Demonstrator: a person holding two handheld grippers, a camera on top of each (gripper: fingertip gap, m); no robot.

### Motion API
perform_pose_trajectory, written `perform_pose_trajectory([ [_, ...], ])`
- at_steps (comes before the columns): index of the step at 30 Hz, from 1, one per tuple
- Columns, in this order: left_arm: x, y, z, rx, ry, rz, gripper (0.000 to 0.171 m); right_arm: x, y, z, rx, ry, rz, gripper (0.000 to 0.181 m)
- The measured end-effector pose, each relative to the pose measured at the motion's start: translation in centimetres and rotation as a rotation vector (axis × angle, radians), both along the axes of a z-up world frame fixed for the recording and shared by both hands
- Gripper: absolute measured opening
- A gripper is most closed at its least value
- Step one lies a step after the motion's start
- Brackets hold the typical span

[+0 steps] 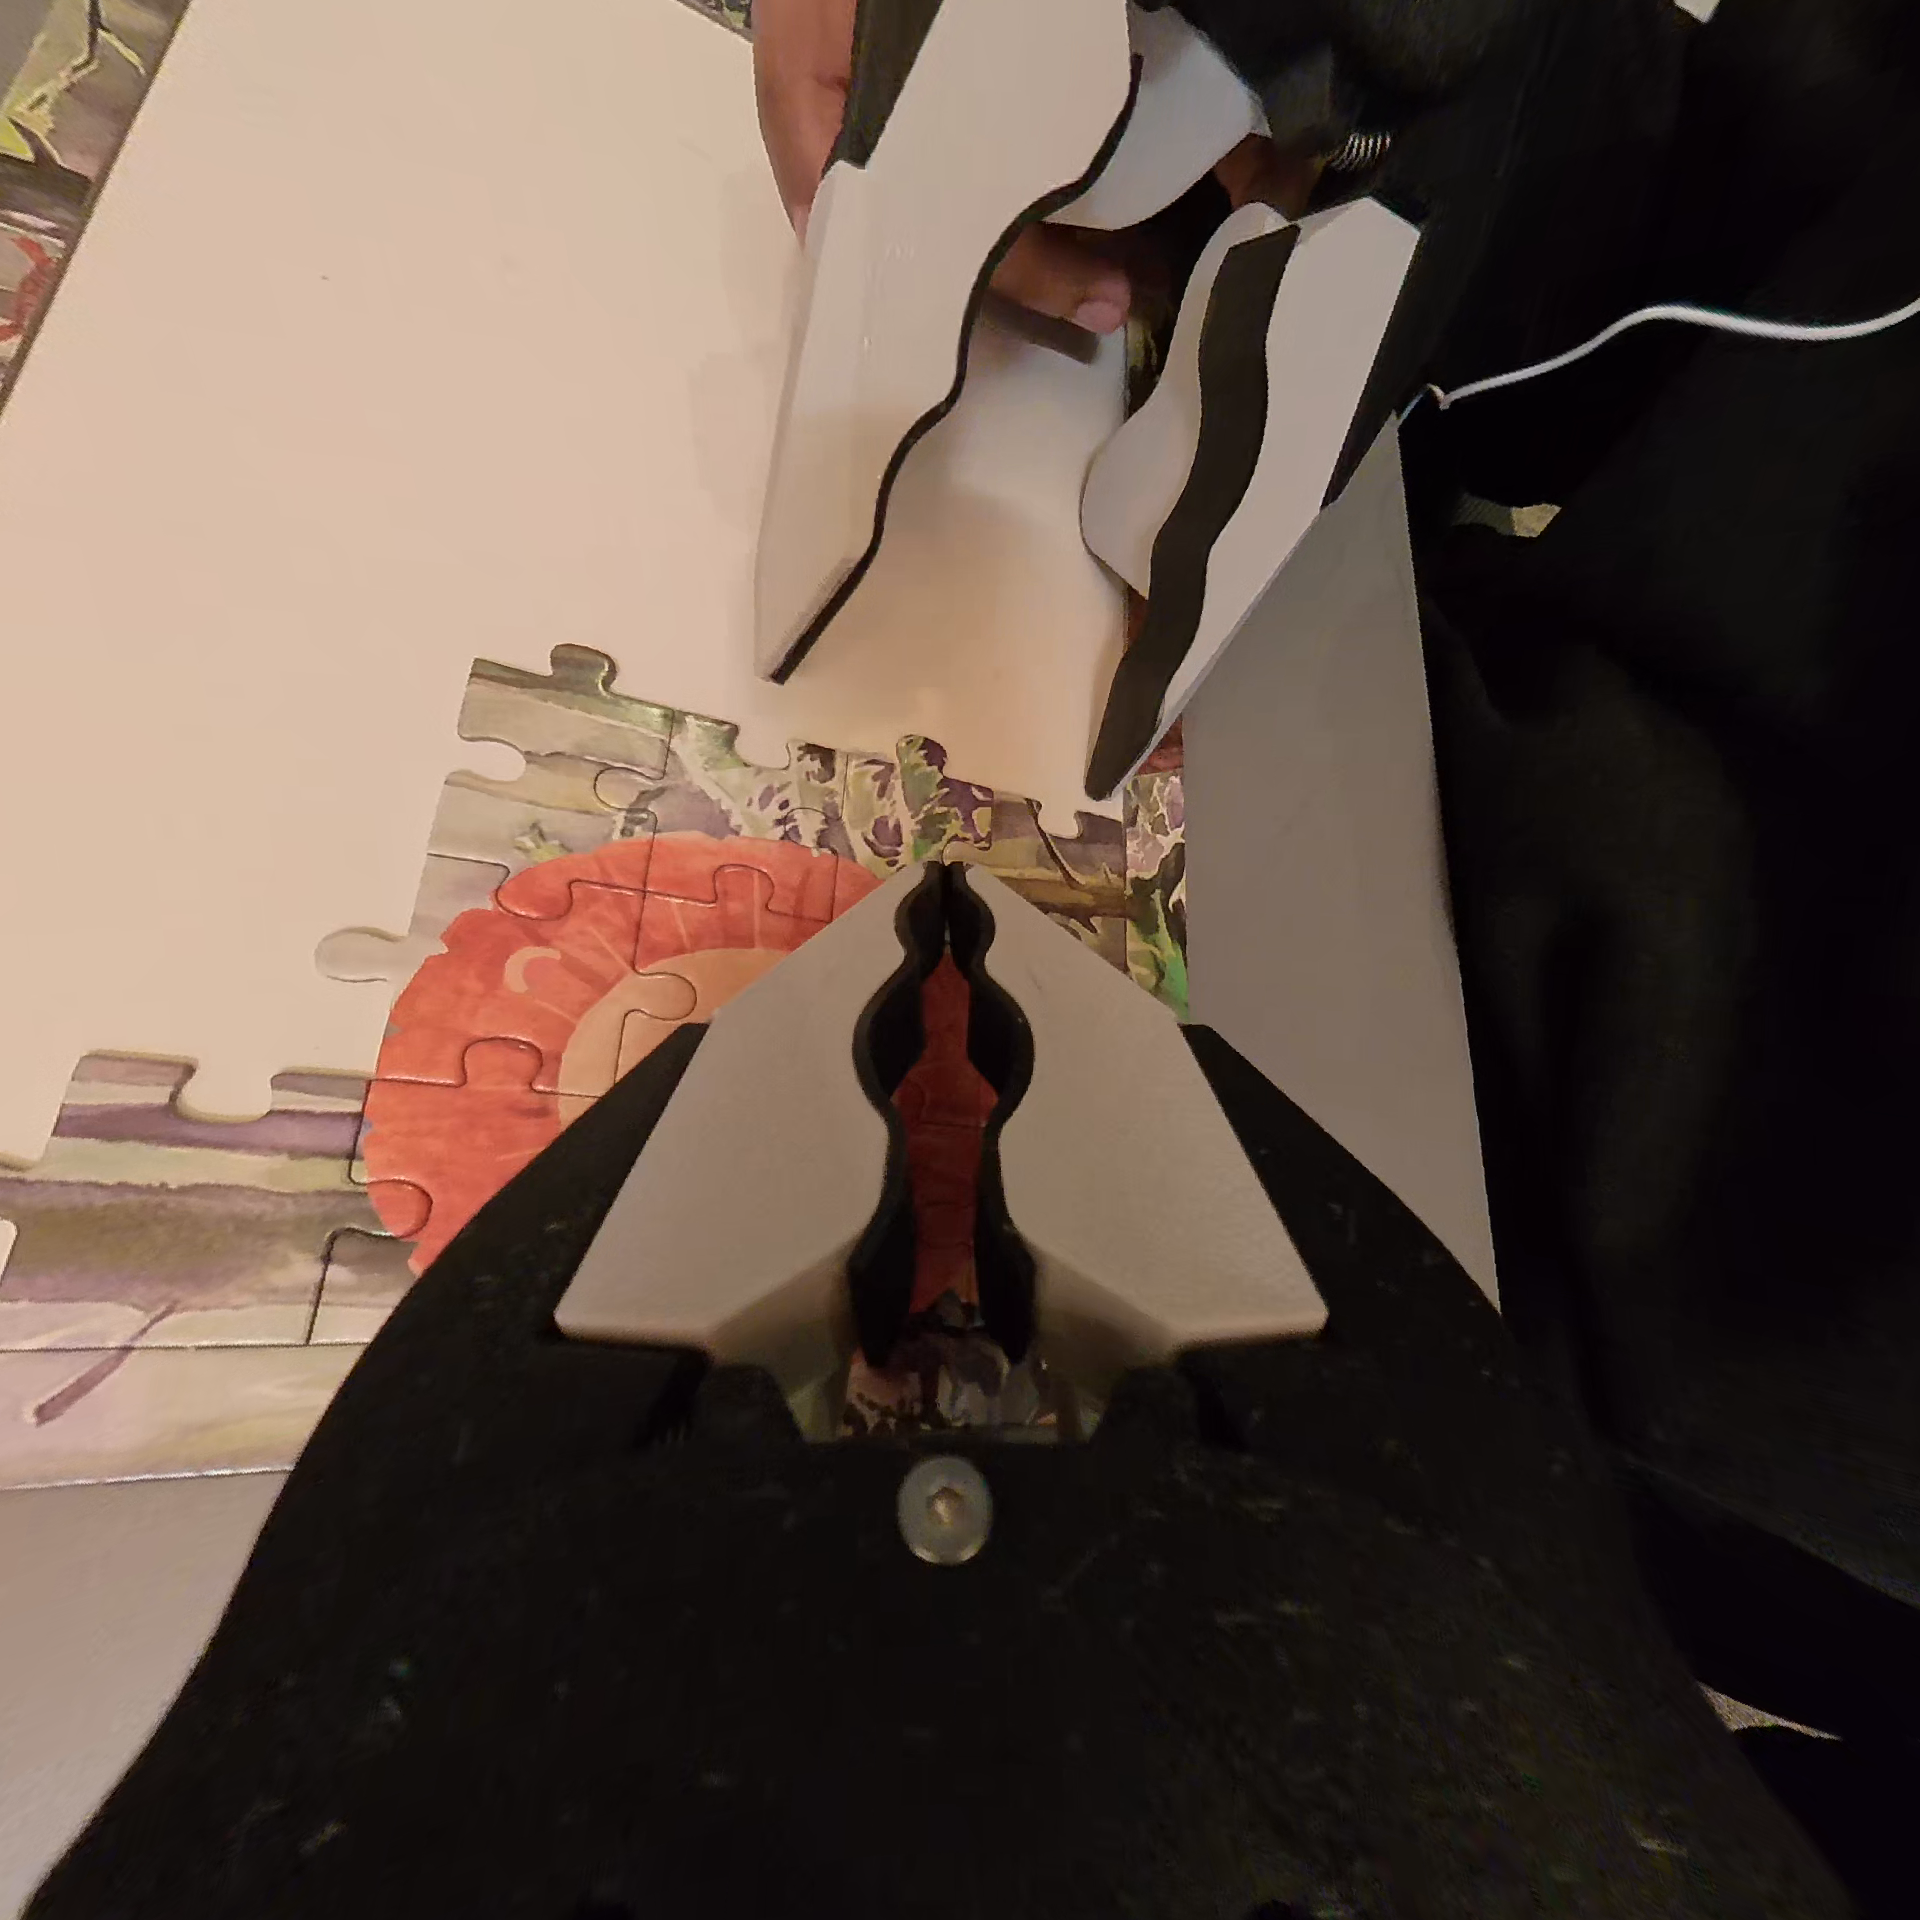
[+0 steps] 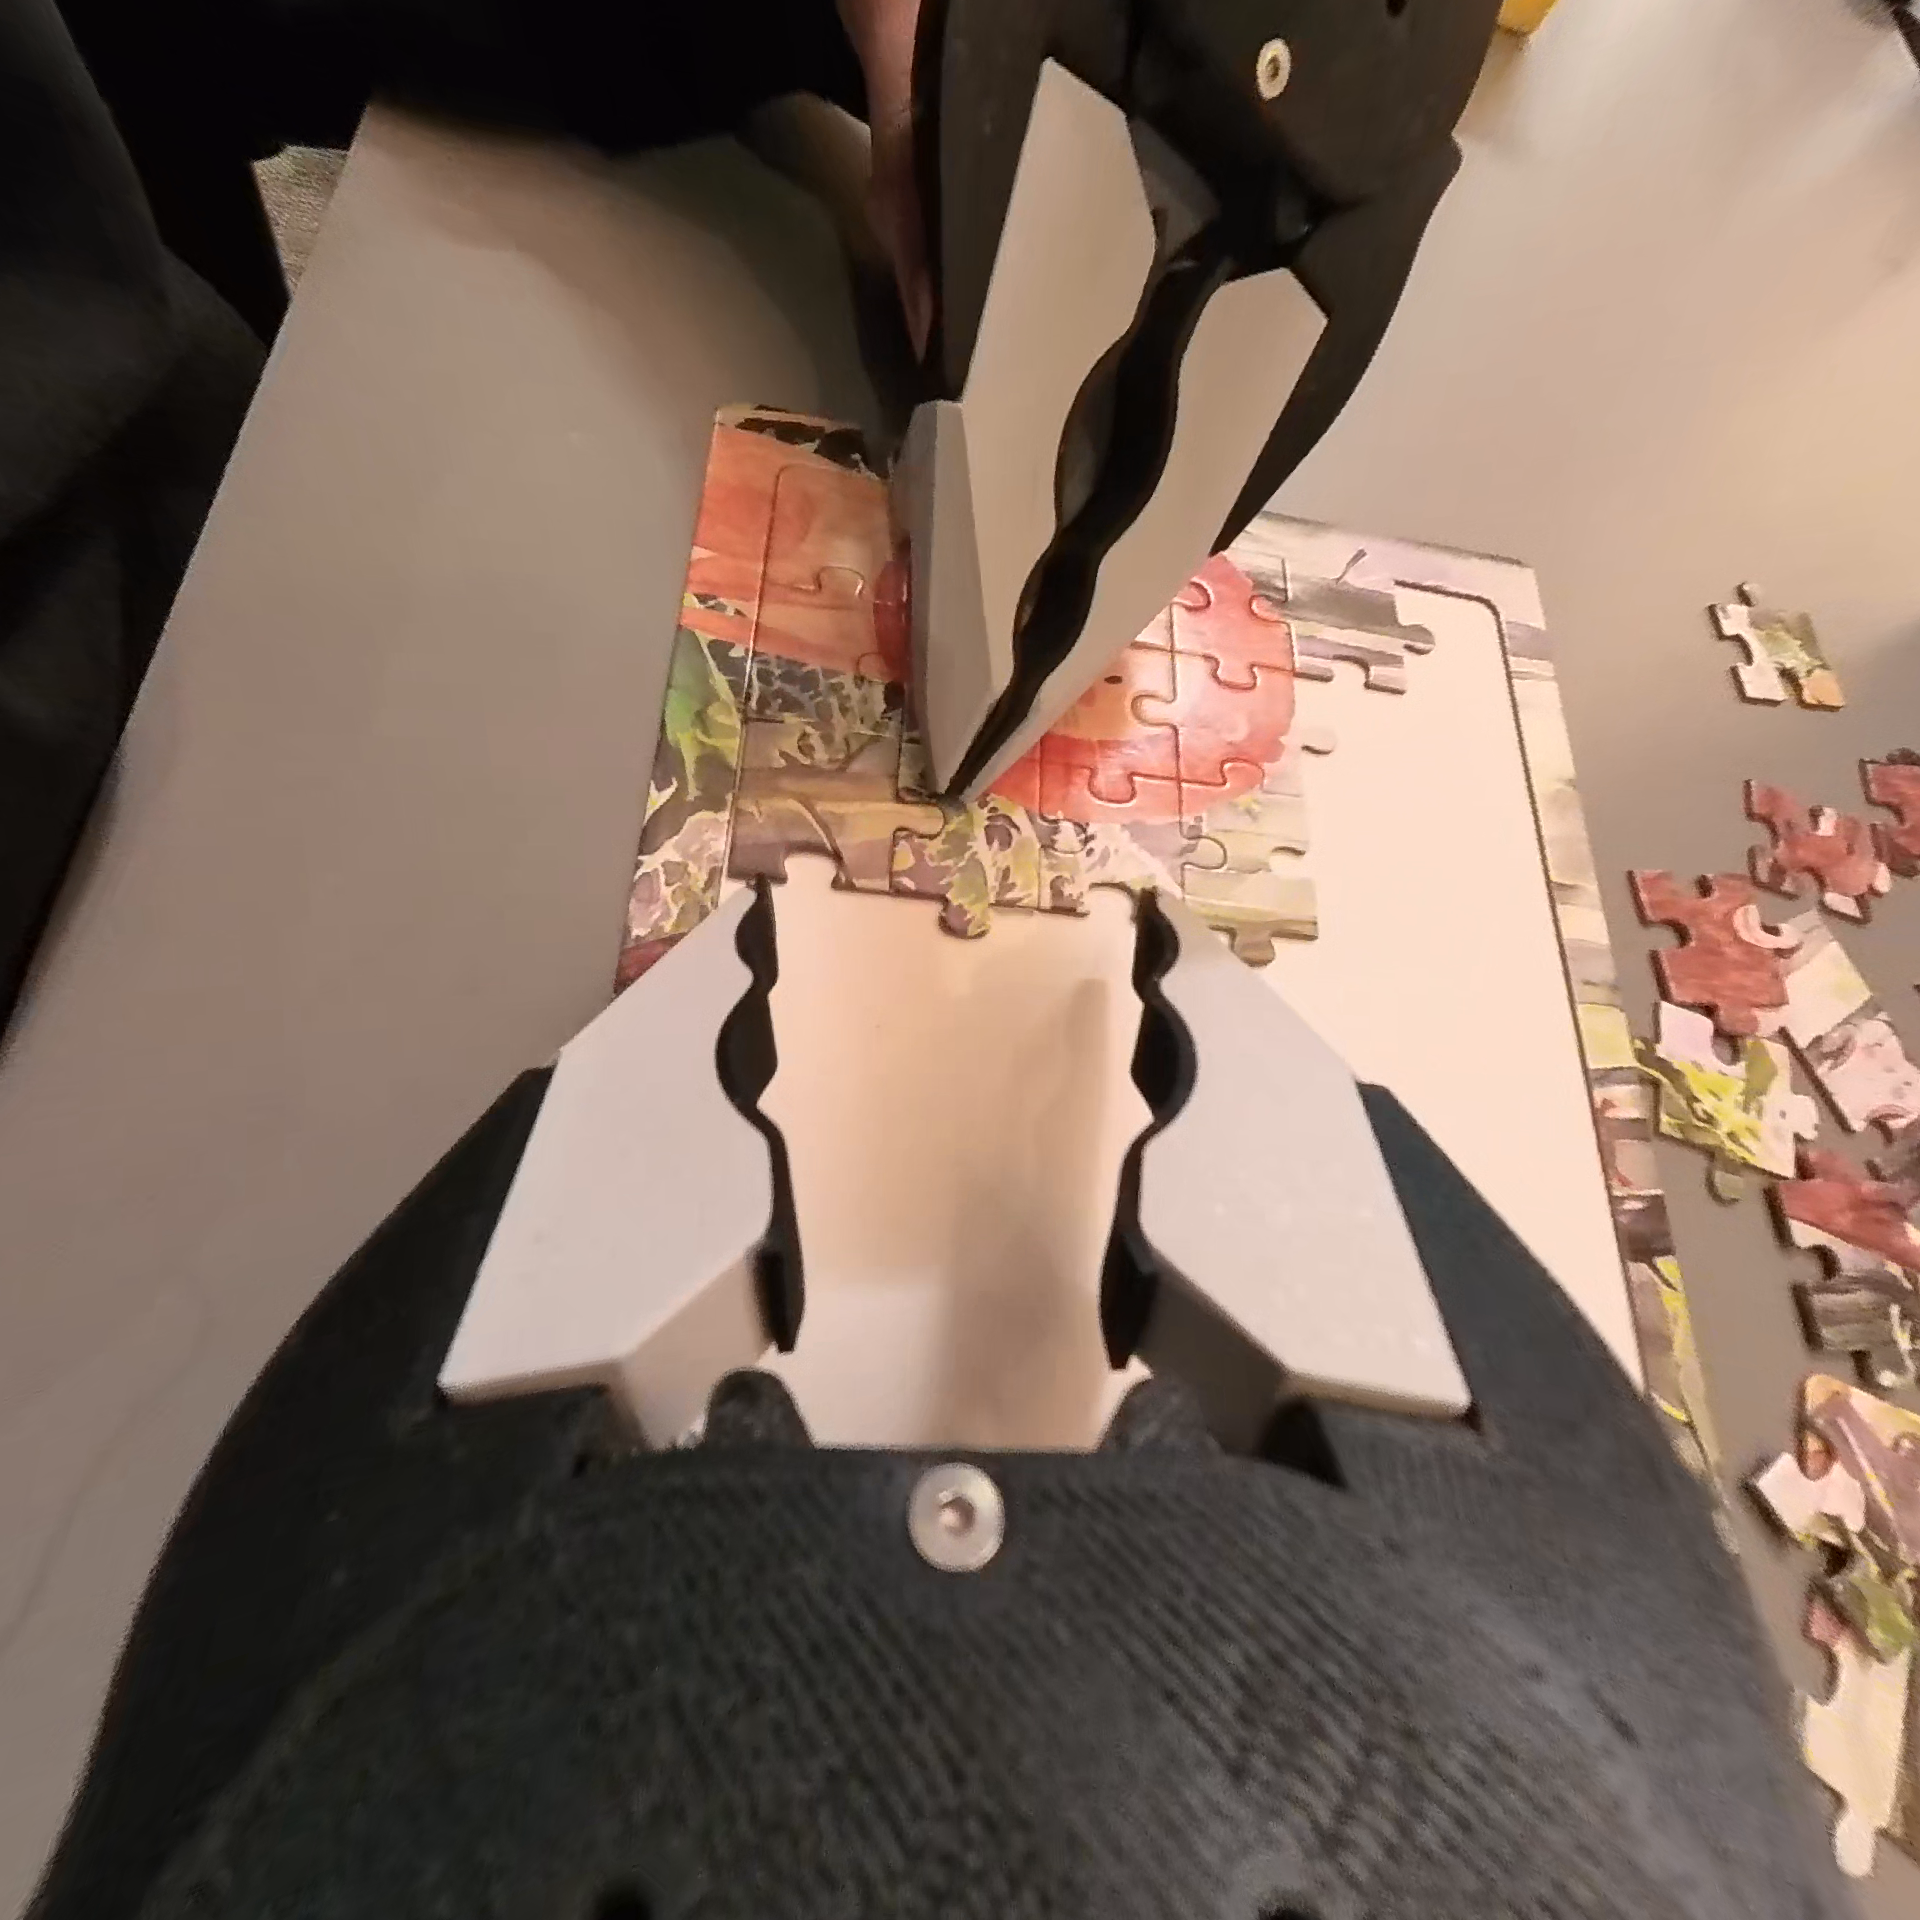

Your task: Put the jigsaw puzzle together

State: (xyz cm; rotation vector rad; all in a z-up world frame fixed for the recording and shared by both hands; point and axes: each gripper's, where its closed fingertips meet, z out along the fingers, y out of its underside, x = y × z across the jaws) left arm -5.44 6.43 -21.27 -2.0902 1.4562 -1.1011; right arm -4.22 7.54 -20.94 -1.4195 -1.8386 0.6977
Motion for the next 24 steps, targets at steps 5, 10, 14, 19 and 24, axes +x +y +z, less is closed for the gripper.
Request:
perform_pose_trajectory([
  [5, 0.0, 0.0, 0.0, 0.001, 0.0, 0.0, 0.0, -0.3, -0.1, 0.1, 0.023, 0.005, 0.014, 0.068],
  [10, 0.0, 0.0, 0.0, 0.001, 0.0, 0.001, 0.0, -0.5, 0.0, 0.2, 0.041, 0.008, 0.011, 0.07],
  [14, 0.0, 0.0, 0.0, 0.001, 0.0, 0.001, 0.0, -0.7, 0.9, 0.8, 0.1, 0.035, -0.041, 0.06],
  [19, 0.0, 0.0, 0.0, 0.006, 0.0, -0.003, 0.0, -1.0, 0.6, 1.8, 0.099, 0.086, -0.043, 0.06],
  [24, -0.2, -0.1, 0.0, 0.048, 0.009, -0.012, 0.0, -0.3, 1.2, 3.8, -0.029, 0.157, -0.187, 0.06],
])
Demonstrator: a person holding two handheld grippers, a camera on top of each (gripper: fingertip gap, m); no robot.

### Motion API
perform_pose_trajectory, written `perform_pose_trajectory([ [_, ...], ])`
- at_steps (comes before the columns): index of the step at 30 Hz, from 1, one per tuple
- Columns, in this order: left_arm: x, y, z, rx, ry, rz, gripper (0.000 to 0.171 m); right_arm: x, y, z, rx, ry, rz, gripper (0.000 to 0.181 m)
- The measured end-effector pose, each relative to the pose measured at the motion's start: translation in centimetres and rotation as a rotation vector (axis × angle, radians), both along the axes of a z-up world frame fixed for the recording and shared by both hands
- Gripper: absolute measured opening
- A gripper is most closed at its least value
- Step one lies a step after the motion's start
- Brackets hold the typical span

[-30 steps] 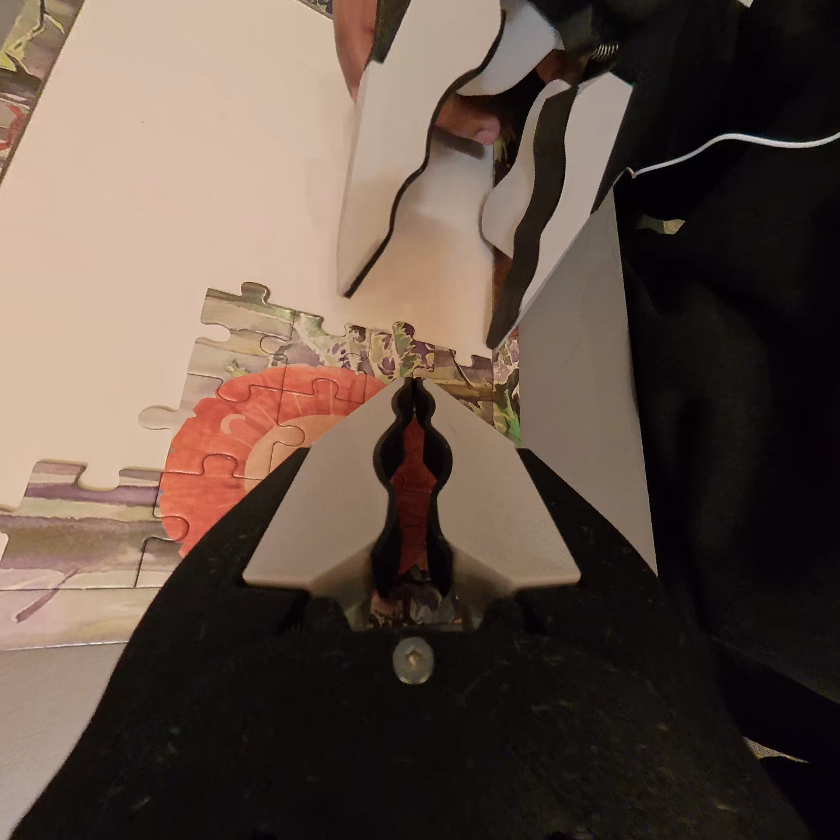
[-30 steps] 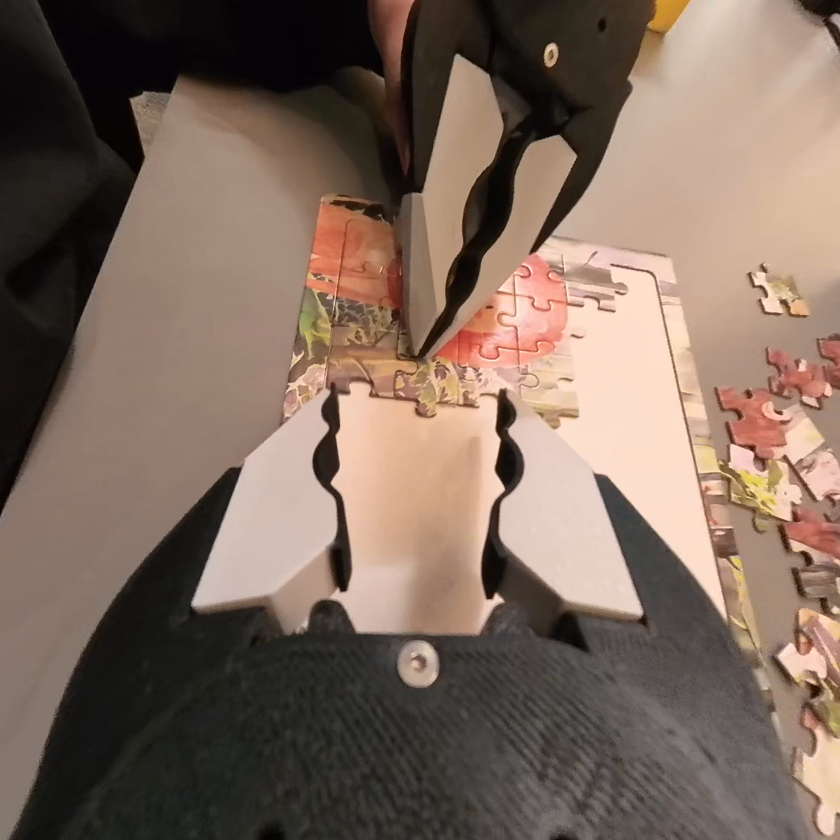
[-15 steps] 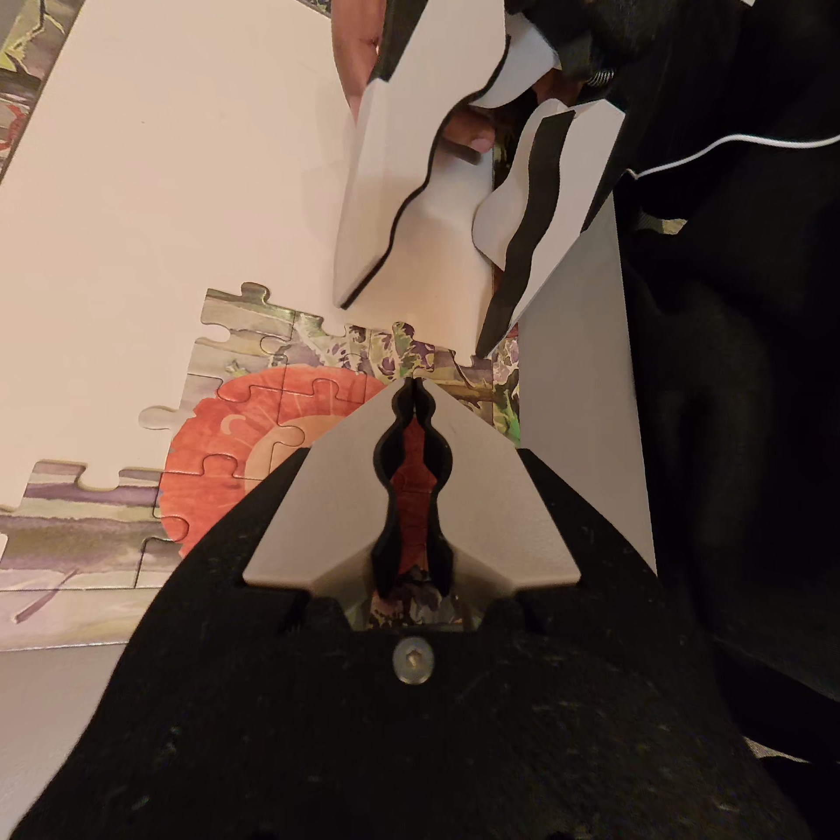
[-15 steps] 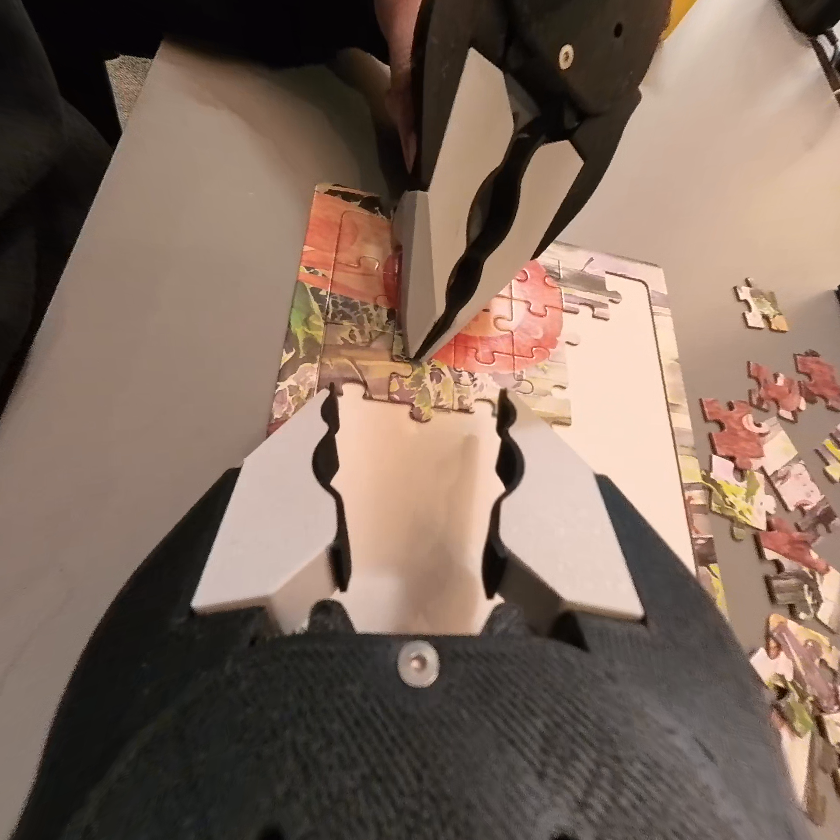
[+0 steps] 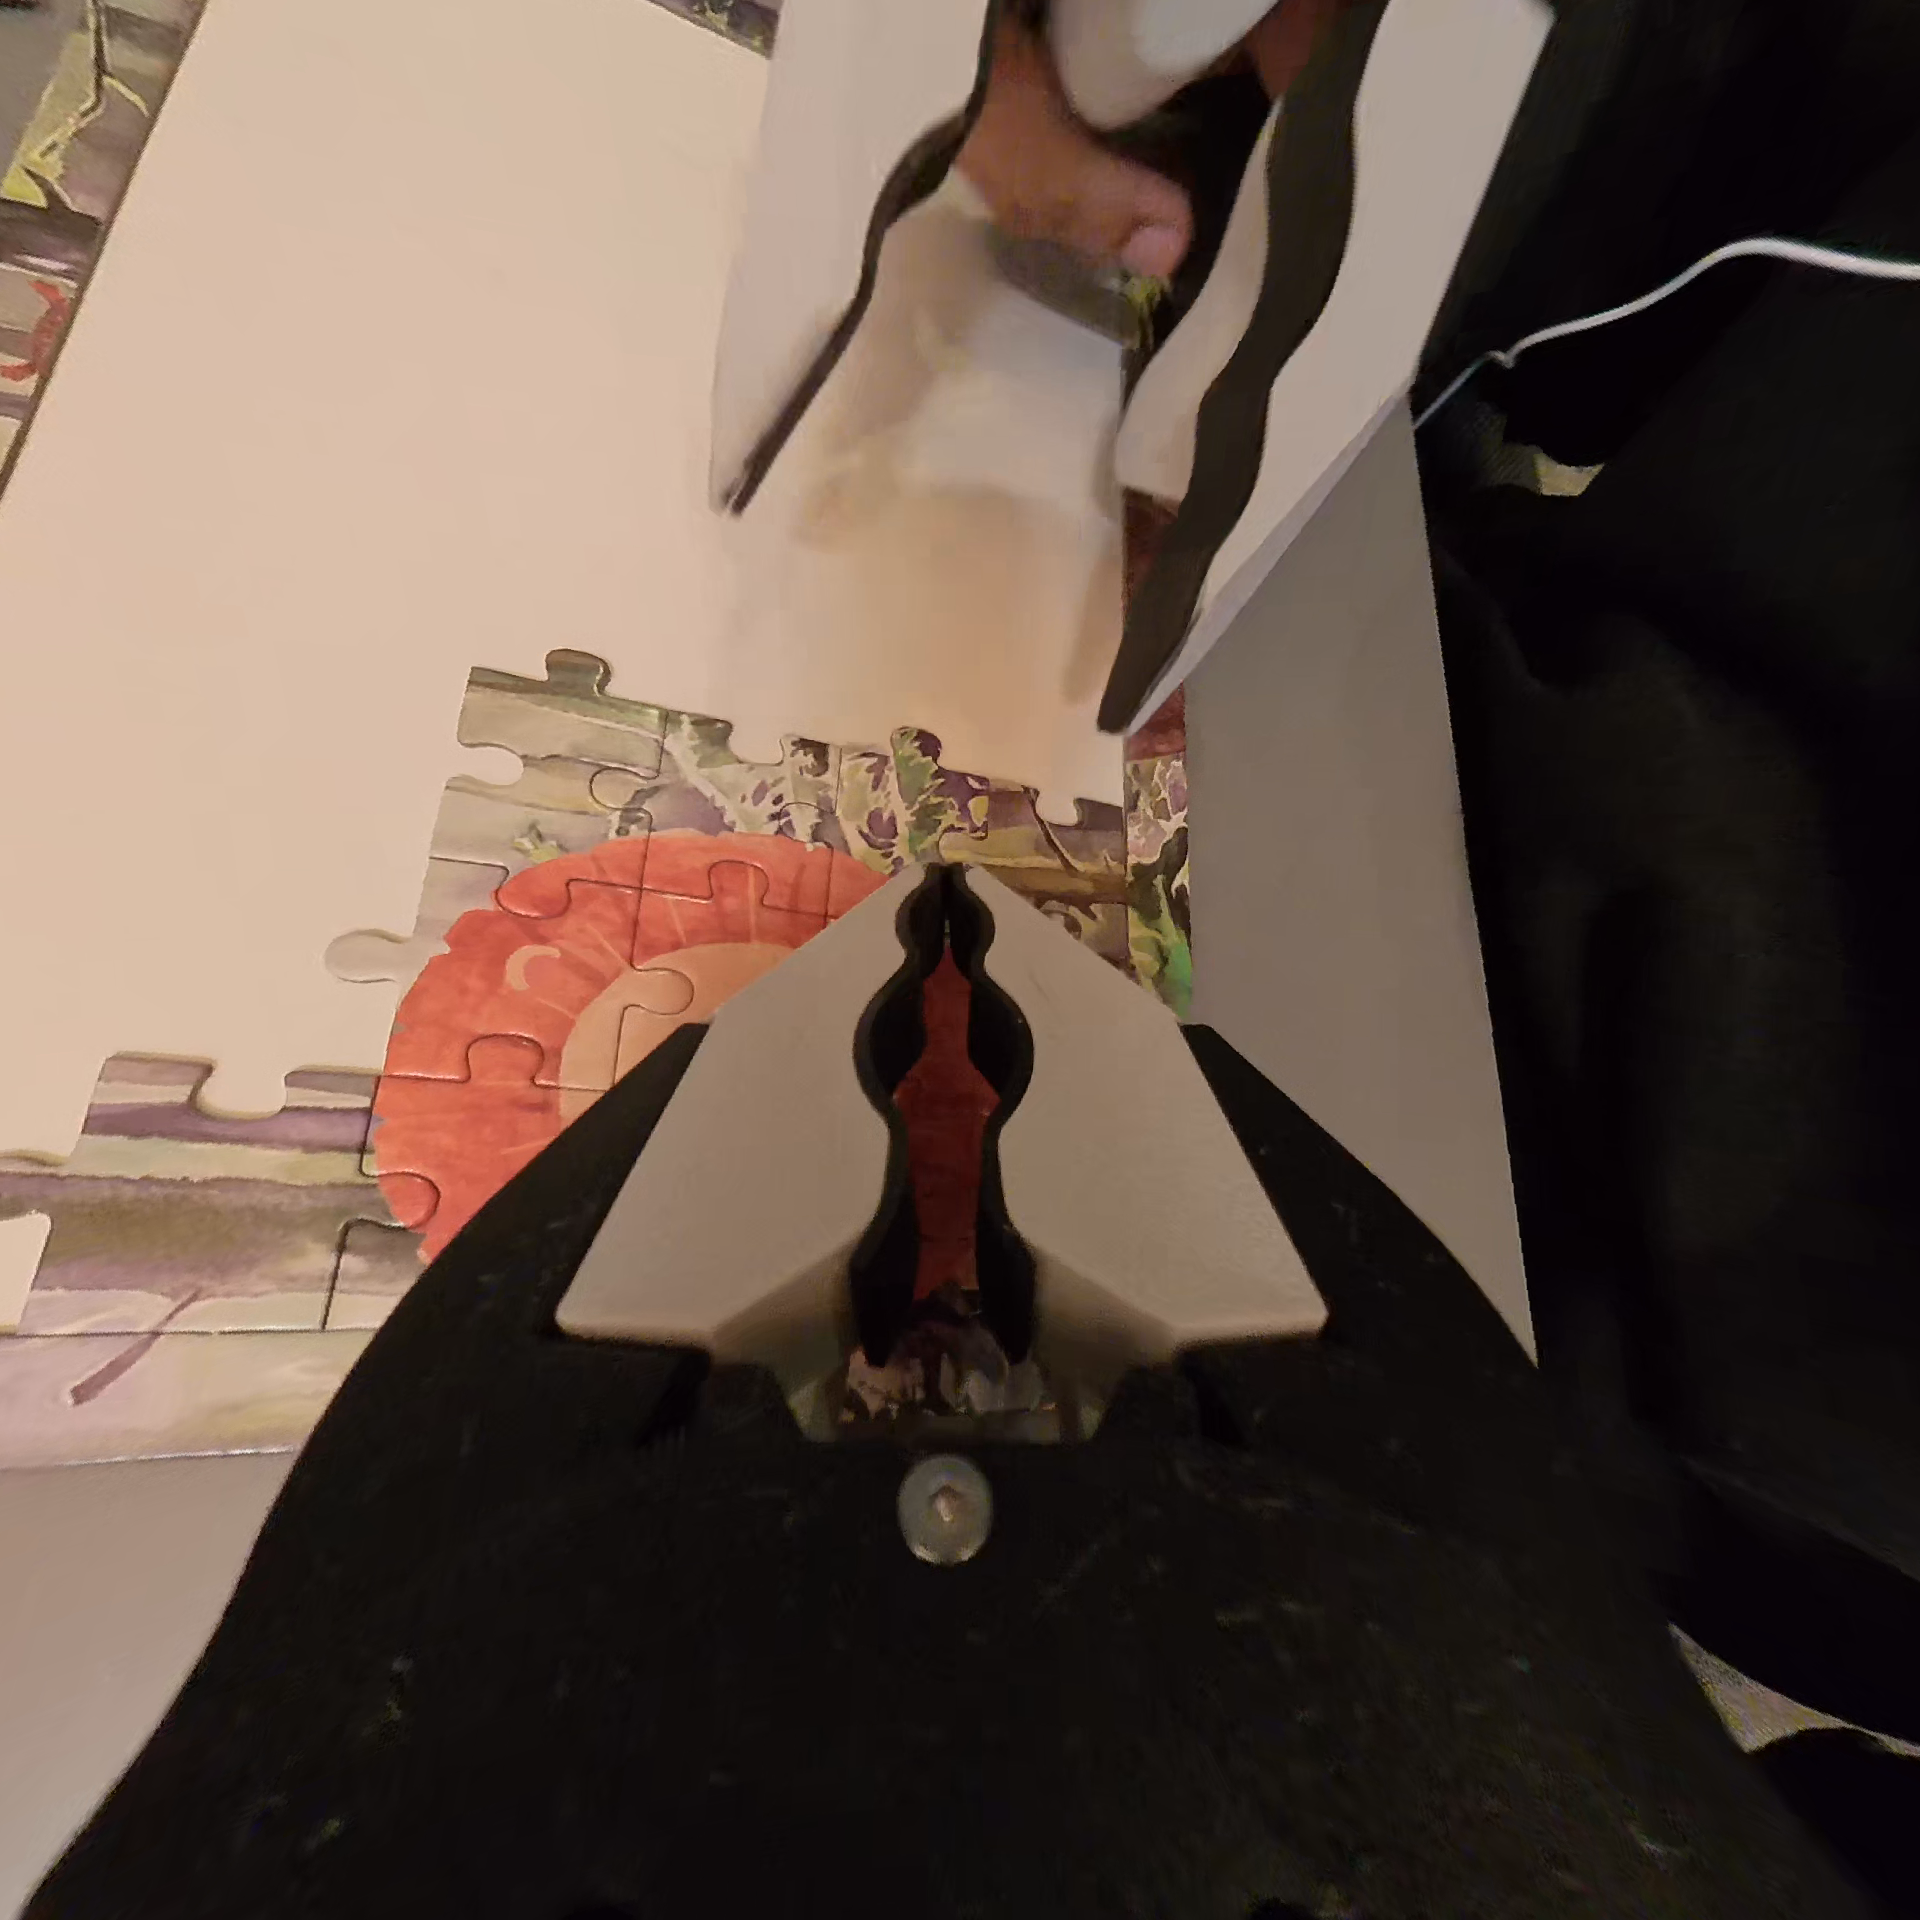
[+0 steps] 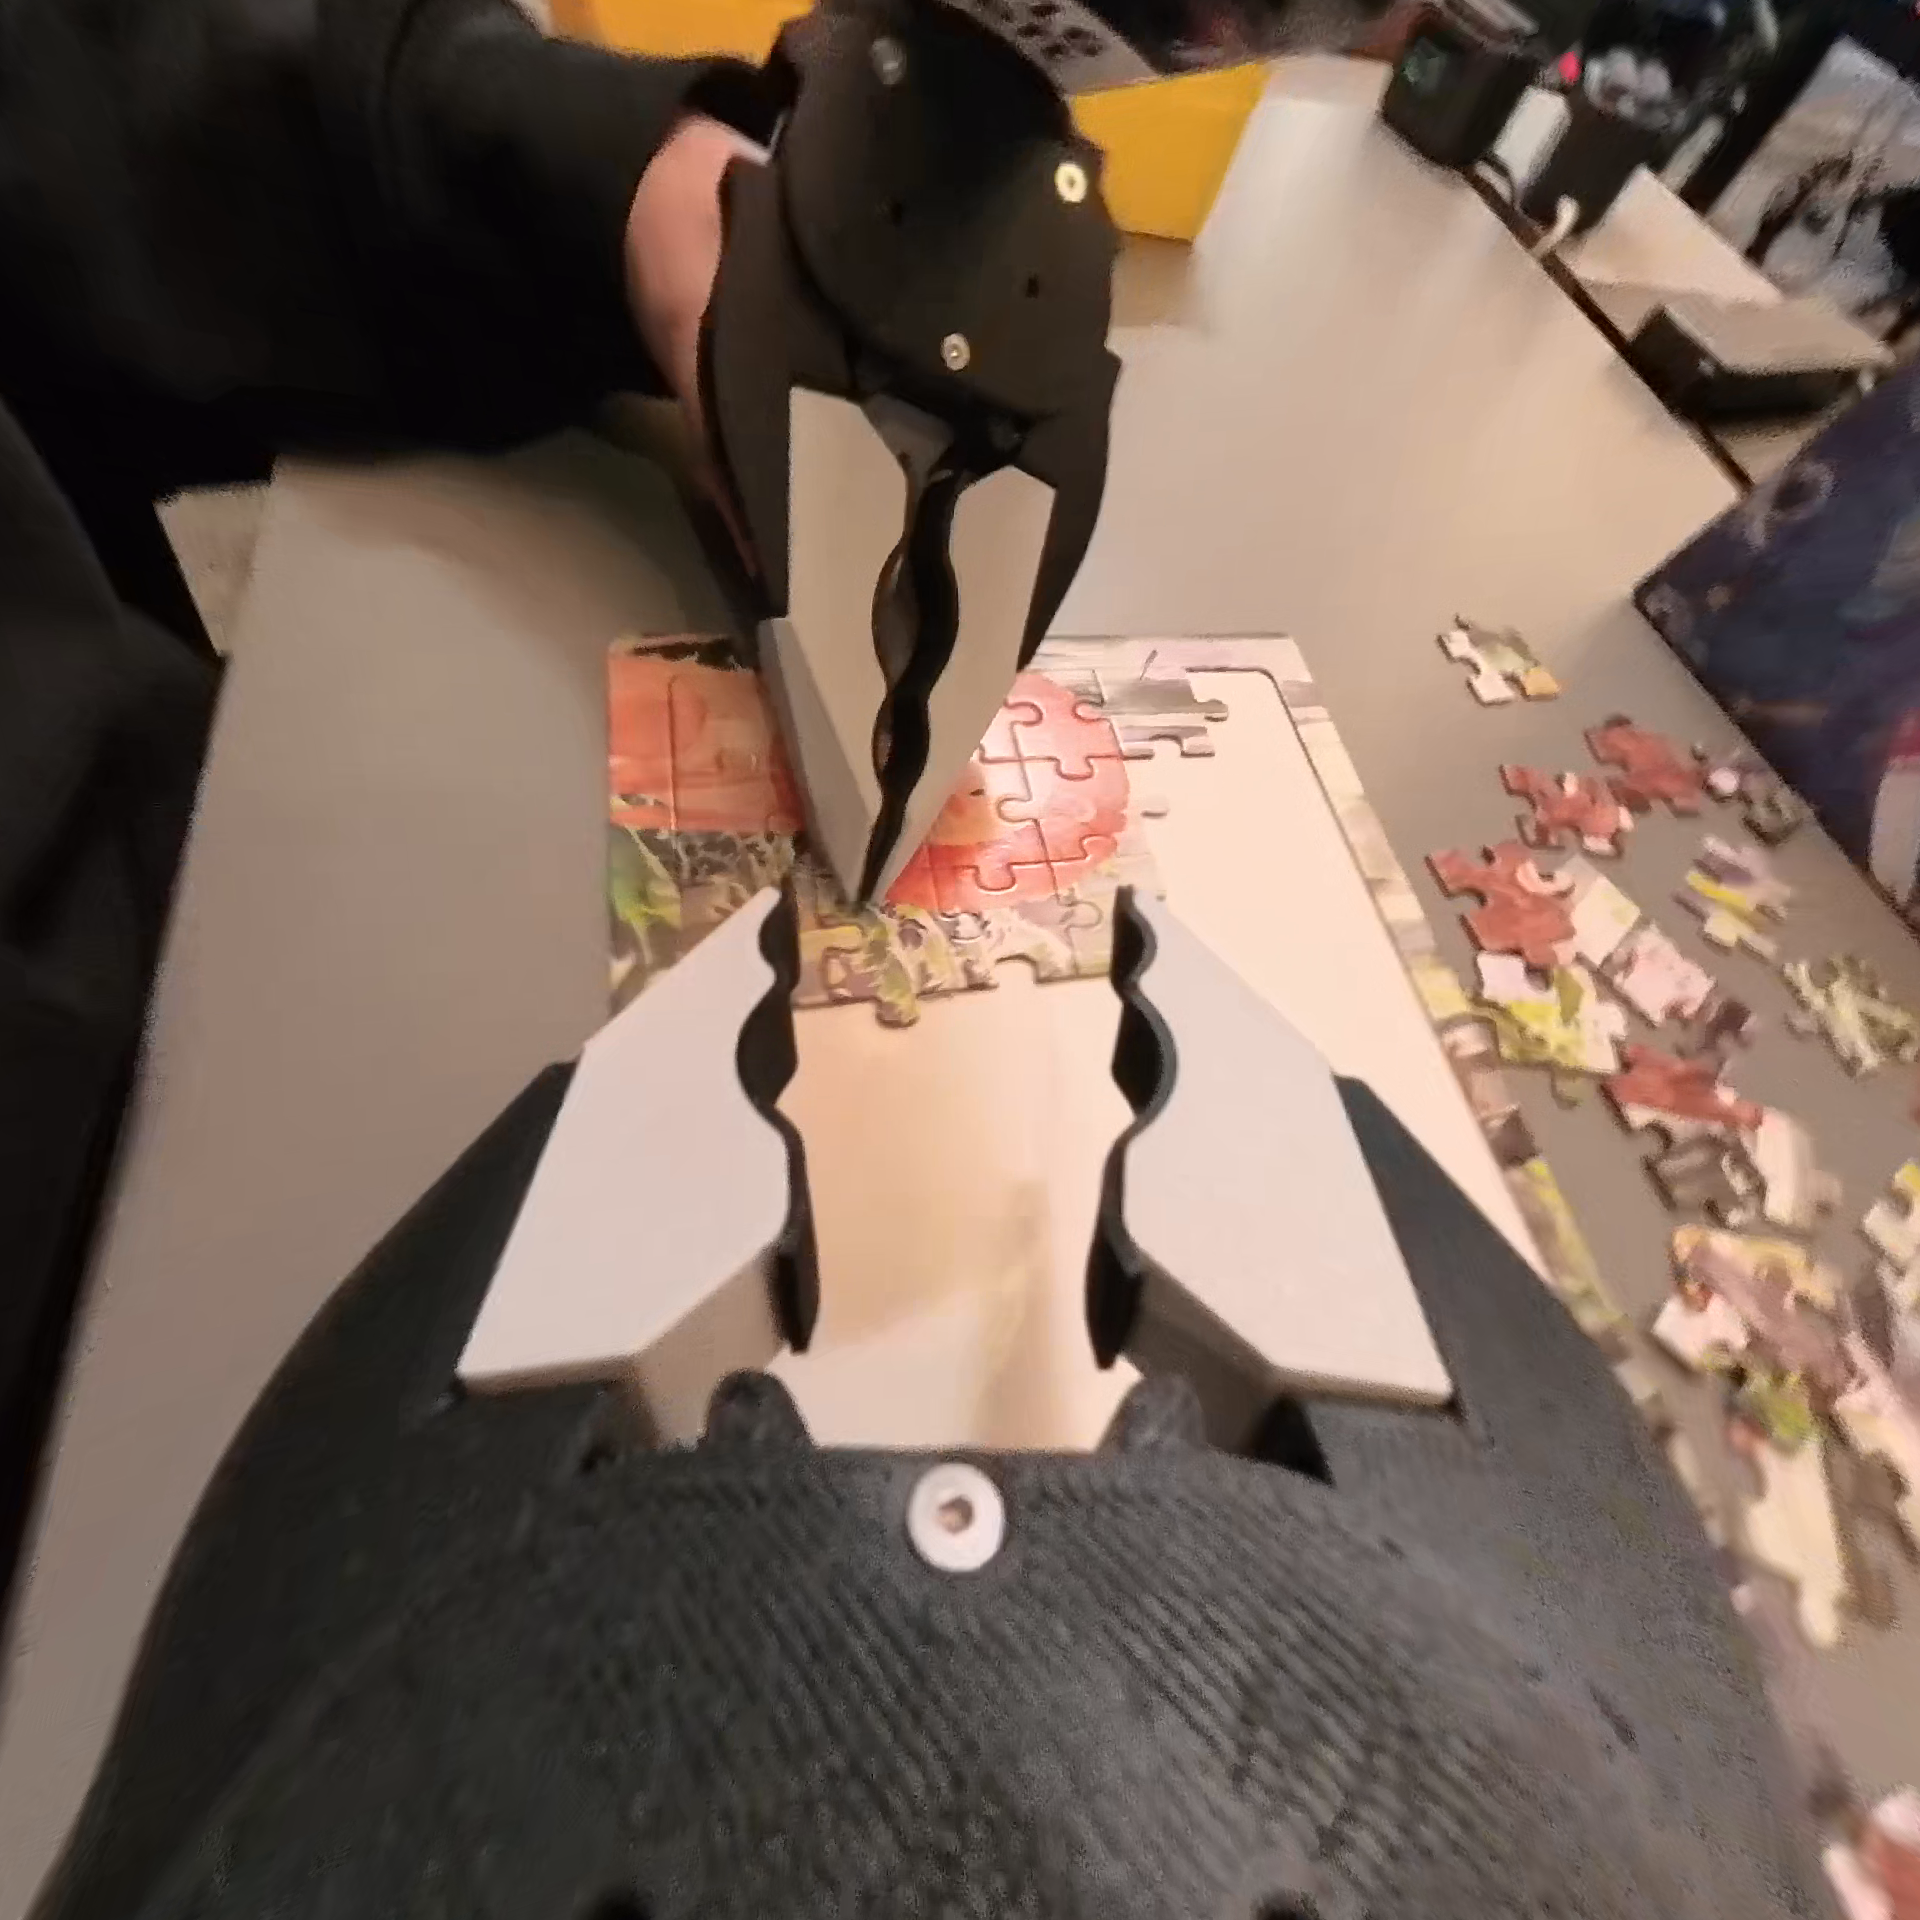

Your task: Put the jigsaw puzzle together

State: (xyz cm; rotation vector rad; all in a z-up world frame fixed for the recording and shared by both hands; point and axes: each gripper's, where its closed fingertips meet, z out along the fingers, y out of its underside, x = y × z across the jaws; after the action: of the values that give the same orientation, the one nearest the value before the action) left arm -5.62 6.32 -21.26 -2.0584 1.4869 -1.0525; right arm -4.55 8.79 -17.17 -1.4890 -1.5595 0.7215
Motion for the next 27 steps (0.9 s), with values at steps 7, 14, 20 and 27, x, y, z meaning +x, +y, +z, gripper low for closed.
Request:
perform_pose_trajectory([
  [7, -2.2, 2.8, 1.9, 0.091, -0.07, 0.15, 0.0, 2.1, -5.7, -2.1, -0.139, -0.134, -0.073, 0.061],
  [14, -3.4, 2.8, 0.0, -0.001, 0.005, 0.195, 0.0, 6.1, -4.5, -4.3, -0.123, -0.225, -0.201, 0.05],
  [20, -2.7, -0.7, -0.1, -0.122, 0.016, 0.167, 0.0, 8.8, -1.8, -4.5, -0.137, -0.22, -0.262, 0.049],
  [27, -0.1, -5.3, -0.1, -0.157, -0.007, 0.165, 0.0, 10.9, 1.5, -4.3, -0.062, -0.256, -0.324, 0.044],
])
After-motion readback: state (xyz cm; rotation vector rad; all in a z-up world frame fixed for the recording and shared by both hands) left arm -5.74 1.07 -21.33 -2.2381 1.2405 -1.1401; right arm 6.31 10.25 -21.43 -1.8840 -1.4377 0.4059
